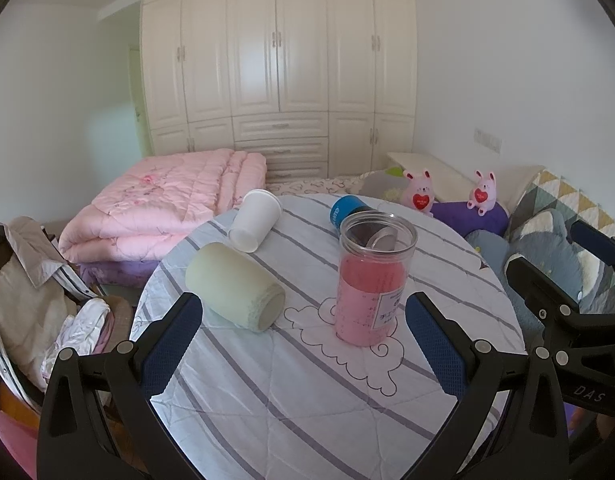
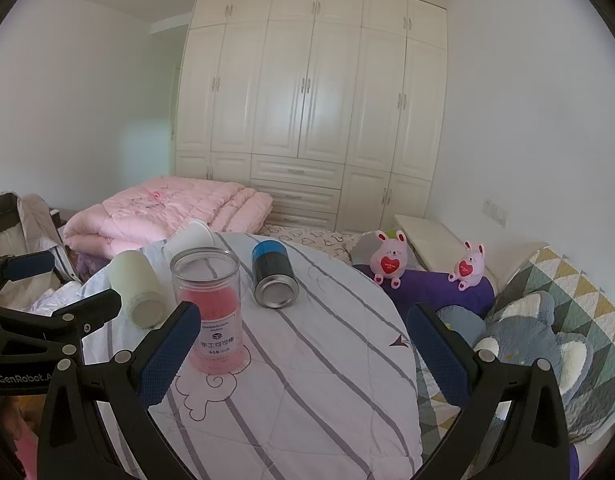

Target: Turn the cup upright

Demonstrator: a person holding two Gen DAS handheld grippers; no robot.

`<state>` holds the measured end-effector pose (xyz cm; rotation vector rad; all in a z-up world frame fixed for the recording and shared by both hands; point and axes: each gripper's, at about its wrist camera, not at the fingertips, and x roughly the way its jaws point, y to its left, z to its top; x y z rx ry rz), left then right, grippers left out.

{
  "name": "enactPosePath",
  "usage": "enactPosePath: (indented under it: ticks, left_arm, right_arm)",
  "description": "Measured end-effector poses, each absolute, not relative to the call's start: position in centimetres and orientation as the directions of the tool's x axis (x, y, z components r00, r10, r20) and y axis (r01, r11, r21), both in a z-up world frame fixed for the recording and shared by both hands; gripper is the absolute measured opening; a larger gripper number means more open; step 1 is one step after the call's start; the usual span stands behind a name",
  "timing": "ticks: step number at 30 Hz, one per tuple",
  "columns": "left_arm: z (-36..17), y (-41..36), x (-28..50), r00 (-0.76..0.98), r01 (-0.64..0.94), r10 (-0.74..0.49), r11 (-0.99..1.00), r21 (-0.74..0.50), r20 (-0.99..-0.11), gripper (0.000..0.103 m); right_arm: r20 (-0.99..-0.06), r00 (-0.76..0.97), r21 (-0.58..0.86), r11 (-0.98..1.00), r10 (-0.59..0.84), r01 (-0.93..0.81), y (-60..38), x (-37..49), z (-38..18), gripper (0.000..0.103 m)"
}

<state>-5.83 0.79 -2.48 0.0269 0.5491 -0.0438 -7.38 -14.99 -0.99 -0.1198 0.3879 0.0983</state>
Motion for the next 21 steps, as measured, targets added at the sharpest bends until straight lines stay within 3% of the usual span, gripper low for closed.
enactPosePath:
  ticks: [21]
  left_arm:
    - [-2.78,1.00,-5.56,0.851,0.053,-0.037,0.998,0.016,-0.523,0.103]
  right_arm:
    - [-0.403,0.913,-0.097,0.989,0.065,-0.114,-14.95,-6.88,-1.41,0.103]
